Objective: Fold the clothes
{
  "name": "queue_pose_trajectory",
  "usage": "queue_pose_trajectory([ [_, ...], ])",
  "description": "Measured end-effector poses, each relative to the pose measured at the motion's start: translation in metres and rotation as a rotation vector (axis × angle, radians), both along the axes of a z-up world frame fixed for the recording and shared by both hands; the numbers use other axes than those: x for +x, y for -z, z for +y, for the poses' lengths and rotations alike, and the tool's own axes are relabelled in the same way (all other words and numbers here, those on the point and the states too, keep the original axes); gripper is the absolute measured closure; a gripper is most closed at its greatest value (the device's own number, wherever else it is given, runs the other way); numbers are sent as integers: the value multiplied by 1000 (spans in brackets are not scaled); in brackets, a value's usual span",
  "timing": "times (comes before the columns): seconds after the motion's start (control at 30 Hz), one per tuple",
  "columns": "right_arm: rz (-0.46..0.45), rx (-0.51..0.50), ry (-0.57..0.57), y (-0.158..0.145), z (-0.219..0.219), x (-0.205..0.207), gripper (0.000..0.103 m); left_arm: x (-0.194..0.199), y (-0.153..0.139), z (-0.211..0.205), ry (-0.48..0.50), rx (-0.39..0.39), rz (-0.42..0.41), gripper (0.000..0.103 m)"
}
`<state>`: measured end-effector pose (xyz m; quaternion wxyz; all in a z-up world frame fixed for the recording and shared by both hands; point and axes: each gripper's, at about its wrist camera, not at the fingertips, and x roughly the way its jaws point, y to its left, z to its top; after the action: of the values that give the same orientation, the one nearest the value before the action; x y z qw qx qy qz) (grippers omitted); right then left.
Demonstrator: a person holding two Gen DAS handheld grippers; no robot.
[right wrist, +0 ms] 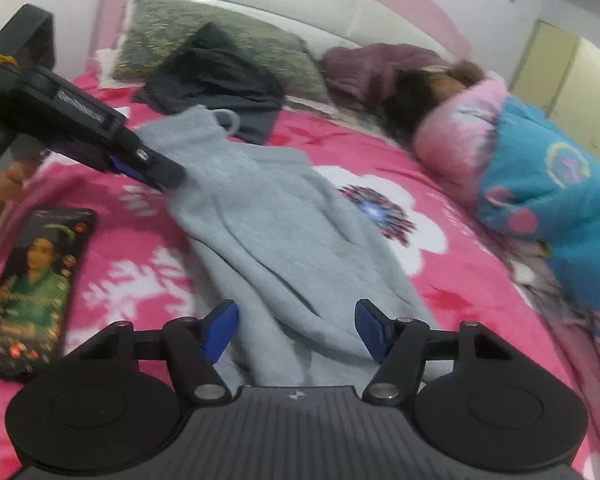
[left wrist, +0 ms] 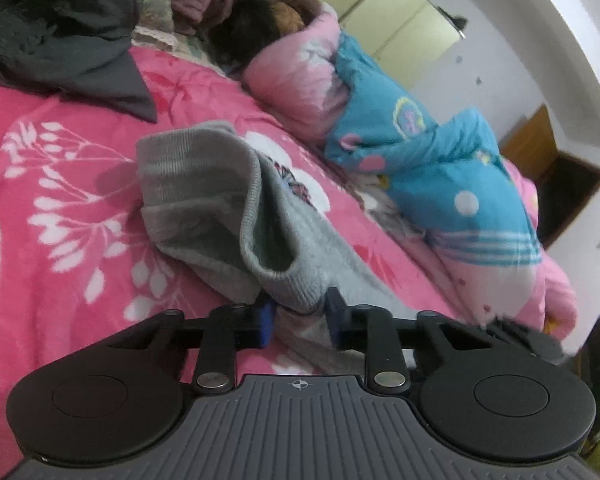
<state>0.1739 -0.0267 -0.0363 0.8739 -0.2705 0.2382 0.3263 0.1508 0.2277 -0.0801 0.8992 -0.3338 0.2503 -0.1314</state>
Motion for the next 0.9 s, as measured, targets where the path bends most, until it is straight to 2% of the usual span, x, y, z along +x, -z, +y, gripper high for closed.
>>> queue_pose_trajectory([
  [0.17, -31, -22, 29, 1, -24, 5, 36, -5, -11, 9, -49, -58, -61, 90],
  [0.4, -83, -32, -40, -4, -22, 2, 37, -7, -19, 22, -98, -138, -140, 91],
  [0.57, -81, -36, -21, -2, -22, 16, 36, -9, -18, 37, -131, -192, -161, 91],
  [0.7, -80, -85, -27, 9, -17, 14, 38, -8, -16, 44, -150, -211, -158, 91],
  [0.73, -80, -97, -28, 12, -16, 13, 46, -8, -15, 45, -152, -214, -159, 91],
  [0.77, -80, -109, -30, 15, -14, 13, 63, -8, -15, 46, -152, -217, -159, 91],
  [0.8, -75, -113, -31, 16, -14, 12, 76, -8, -15, 46, -150, -216, -159, 91],
  [0.83, -53, -84, -31, 11, -15, 9, 92, -8, -15, 47, -150, -213, -158, 91],
  [0.9, -9, -26, -32, 0, -18, 3, 94, -10, -16, 47, -162, -202, -157, 91],
])
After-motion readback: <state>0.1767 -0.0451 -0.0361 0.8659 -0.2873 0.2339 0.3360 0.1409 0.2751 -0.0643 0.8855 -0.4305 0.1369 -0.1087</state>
